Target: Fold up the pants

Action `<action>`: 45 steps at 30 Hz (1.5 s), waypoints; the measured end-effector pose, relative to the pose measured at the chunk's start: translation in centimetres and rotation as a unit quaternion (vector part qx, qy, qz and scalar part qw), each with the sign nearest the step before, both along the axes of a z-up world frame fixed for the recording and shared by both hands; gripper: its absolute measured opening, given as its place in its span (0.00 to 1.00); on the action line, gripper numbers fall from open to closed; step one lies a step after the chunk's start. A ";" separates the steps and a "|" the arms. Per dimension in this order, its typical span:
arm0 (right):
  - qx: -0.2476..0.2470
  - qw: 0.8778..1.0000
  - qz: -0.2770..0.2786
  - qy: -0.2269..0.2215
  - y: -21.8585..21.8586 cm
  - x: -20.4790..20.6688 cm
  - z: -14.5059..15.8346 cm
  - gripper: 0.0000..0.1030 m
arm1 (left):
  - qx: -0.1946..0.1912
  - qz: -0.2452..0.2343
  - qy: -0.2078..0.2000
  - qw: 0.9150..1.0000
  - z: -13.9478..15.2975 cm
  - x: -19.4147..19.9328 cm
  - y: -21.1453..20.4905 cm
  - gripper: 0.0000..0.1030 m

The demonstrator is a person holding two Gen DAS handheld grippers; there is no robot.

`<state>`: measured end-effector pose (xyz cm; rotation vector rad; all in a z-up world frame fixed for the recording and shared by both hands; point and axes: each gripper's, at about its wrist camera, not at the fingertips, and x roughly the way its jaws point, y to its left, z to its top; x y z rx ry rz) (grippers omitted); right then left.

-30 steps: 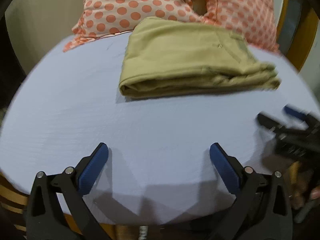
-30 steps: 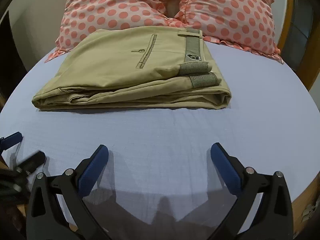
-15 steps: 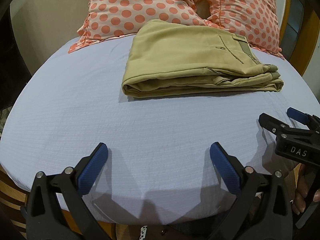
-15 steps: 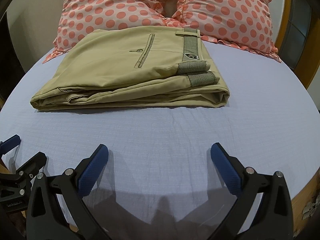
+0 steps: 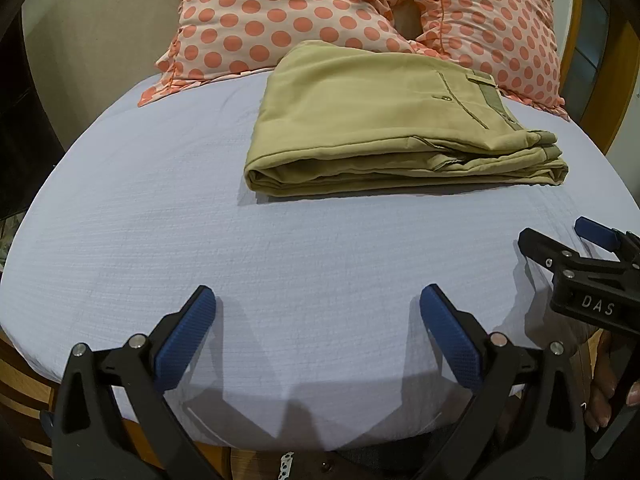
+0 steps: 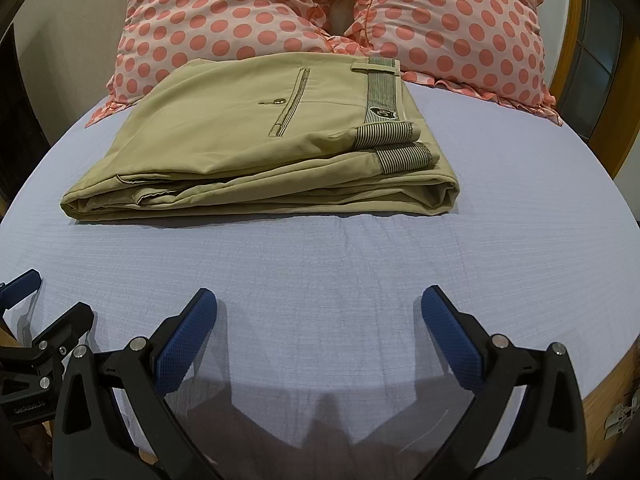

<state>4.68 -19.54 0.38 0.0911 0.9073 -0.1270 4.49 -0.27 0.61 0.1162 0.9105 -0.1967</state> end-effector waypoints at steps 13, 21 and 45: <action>0.000 1.000 0.000 0.000 0.0 0.0 0.0 0.99 | 0.000 -0.001 -0.001 1.000 0.0 0.1 0.1 0.98; 0.000 1.000 0.000 0.000 0.0 0.0 0.0 0.99 | 0.000 0.000 0.001 1.000 0.1 0.3 0.2 0.98; 0.000 1.000 -0.001 -0.001 0.0 0.0 0.0 0.99 | 0.001 0.006 0.005 1.000 0.0 0.5 -0.2 0.98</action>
